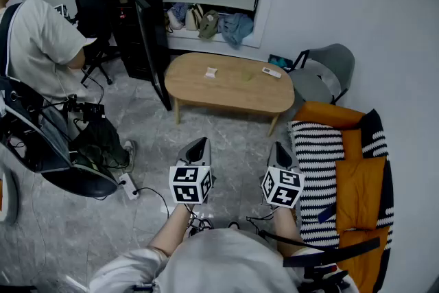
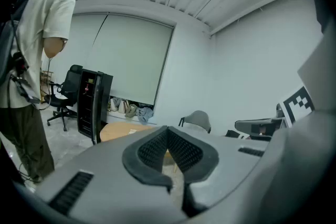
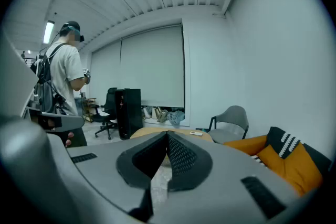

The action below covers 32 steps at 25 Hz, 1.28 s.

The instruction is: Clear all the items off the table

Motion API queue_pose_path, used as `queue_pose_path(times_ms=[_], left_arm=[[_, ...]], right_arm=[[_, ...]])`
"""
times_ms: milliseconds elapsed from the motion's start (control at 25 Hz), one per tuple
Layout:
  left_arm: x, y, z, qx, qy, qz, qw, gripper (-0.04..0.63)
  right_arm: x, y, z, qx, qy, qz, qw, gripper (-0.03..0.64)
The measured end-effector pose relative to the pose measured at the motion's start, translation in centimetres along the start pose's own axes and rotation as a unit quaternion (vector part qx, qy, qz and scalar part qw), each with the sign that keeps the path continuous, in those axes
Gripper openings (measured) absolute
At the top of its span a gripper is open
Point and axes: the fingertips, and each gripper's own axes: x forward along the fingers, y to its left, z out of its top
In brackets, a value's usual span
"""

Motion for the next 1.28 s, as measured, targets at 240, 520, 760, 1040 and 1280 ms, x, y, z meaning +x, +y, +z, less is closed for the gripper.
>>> queue_pose_path(times_ms=[240, 520, 760, 1040, 1280], left_arm=[[-0.1, 0.6, -0.3, -0.001, 0.005, 0.001, 1.0000, 0.008], [0.8, 1.4, -0.1, 0.005, 0.003, -0.004, 1.0000, 0.008], [1.0, 2.4, -0.3, 0.012, 0.008, -0.012, 0.9998, 0.008], [2.9, 2.7, -1.4, 0.017, 0.033, -0.024, 0.9990, 0.008], [6.4, 3.7, -0.7, 0.022, 0.039, -0.026, 0.9987, 0.008]], right_arm=[[0.2, 0.2, 0.0, 0.008, 0.001, -0.004, 1.000, 0.023], [1.0, 0.2, 0.5, 0.026, -0.014, -0.004, 1.000, 0.023], [1.5, 0.7, -0.2, 0.031, -0.006, -0.015, 0.999, 0.023], [3.0, -0.4, -1.9, 0.049, 0.019, -0.033, 0.998, 0.024], [6.5, -1.3, -1.2, 0.057, 0.018, -0.040, 0.997, 0.023]])
